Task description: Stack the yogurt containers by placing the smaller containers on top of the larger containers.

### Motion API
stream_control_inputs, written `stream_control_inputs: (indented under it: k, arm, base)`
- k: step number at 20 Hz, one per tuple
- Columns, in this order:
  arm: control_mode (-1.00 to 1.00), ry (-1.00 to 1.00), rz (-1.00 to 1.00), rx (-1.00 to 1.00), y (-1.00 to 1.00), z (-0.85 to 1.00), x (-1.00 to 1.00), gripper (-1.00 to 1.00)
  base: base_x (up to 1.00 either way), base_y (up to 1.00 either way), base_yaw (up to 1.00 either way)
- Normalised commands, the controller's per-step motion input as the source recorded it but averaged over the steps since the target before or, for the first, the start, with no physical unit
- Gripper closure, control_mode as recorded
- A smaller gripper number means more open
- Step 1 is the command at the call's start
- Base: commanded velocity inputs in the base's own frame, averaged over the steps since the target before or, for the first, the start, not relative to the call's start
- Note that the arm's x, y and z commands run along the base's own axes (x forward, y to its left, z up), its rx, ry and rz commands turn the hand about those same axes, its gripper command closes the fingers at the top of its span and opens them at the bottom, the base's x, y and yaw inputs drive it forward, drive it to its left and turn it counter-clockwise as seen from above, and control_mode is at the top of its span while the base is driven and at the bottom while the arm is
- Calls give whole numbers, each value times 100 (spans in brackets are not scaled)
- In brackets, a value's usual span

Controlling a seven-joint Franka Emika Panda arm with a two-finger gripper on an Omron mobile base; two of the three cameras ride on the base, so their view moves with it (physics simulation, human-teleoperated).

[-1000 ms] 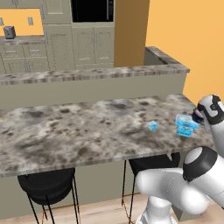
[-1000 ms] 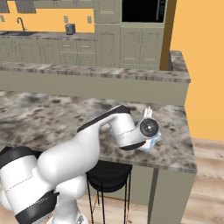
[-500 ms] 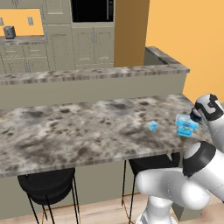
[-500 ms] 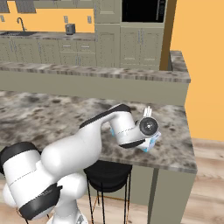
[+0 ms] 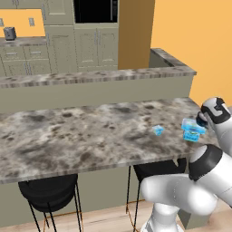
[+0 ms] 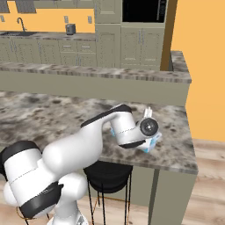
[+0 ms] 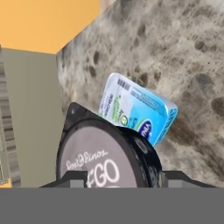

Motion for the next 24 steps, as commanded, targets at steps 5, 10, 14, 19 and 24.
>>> stream_control_inputs:
  k: [5, 10, 14, 19, 24]
  arm:
    - [-100, 0, 0, 0, 8, 0, 12, 100]
    - [-100, 0, 0, 0, 9, -9, 7, 100]
    - [-100, 0, 0, 0, 8, -13, 3, 100]
    - [-100, 0, 0, 0, 2, -16, 3, 100]
    - [-100, 0, 0, 0, 0, -11, 9, 100]
  base:
    - [0, 0, 0]
    - [0, 0, 0]
    - [0, 0, 0]
    - [0, 0, 0]
    - [0, 0, 0]
